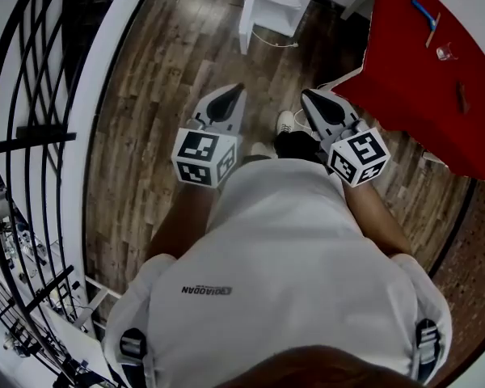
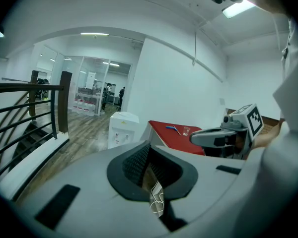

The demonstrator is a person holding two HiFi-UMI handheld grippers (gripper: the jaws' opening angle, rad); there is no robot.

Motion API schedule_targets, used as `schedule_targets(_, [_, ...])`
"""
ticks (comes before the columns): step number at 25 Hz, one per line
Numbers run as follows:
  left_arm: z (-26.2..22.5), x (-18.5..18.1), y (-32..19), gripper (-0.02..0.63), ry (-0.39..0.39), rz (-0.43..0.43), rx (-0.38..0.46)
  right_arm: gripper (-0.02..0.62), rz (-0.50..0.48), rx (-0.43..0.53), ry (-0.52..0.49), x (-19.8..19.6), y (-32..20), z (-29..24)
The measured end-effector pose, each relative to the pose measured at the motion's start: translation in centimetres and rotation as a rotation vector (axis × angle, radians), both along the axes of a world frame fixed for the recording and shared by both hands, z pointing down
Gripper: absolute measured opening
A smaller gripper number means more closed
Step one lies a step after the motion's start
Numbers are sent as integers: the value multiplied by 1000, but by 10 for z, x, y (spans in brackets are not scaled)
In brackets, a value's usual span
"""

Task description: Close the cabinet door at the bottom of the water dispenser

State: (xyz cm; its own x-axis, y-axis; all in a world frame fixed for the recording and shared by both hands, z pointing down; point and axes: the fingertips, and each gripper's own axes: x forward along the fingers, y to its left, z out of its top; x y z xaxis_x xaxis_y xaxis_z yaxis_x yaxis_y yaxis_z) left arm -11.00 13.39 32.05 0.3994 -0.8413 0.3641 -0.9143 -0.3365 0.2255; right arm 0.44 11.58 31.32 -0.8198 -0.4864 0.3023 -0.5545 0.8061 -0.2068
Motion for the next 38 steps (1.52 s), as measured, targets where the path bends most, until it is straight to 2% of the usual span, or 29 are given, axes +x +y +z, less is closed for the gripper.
schedule_targets(10, [15,-21,-8,-5,1,-55,-43,23,-57,-32,-4,-26,-18,11])
schedule_targets(20, [16,-28,-46,-5,-17,-57,-60,23,-71,-55,-19,-37,-55,15])
schedule_targets(38, [17,-17,-175,-5,-107,-26,-90,23,-14,-102,-90,-24,-191,25])
